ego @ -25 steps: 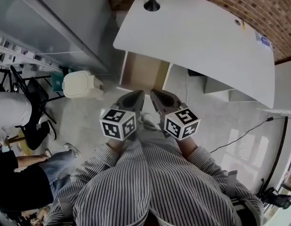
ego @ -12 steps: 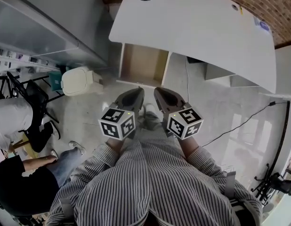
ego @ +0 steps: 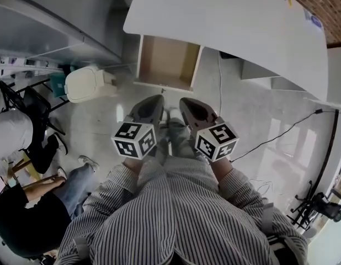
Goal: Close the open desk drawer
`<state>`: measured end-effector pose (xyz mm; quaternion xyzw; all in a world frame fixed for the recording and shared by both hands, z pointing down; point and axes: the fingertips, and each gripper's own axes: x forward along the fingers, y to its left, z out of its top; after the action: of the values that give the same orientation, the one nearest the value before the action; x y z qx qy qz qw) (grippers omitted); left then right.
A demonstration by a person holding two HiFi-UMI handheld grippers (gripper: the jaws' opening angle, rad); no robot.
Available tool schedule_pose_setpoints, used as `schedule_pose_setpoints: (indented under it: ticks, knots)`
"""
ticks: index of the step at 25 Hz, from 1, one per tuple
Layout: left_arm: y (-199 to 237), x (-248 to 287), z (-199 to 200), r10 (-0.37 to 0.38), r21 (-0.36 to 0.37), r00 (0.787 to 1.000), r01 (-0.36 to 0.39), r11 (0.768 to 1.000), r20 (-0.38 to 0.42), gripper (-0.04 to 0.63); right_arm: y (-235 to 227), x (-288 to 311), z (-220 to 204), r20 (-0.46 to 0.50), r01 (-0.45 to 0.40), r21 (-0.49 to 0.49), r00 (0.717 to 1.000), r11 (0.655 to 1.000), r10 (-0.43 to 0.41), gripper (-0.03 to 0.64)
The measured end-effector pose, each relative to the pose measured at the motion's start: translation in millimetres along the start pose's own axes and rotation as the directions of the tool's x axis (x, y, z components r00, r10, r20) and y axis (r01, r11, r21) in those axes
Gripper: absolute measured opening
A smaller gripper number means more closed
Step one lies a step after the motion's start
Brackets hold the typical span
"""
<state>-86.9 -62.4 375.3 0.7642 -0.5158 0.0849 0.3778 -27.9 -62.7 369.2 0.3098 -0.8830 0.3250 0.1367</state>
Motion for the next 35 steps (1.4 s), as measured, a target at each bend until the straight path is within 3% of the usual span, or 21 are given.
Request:
schedule_pose_setpoints:
  ticks: [16, 35]
  knots:
    - [70, 38, -58, 0.076, -0.064, 0.992, -0.082, 0.995, -0.100, 0.012, -32, 50, -68, -0.088, 0.025, 0.101, 0.996, 0.995, -0.016, 0.018]
    - [119, 108, -151, 0.051, -0.108, 0.972, -0.078, 0.991, -0.228, 0.012, -99, 110, -154, -0.114, 0.147, 0.178, 0.985, 0.973, -0.128, 0.017]
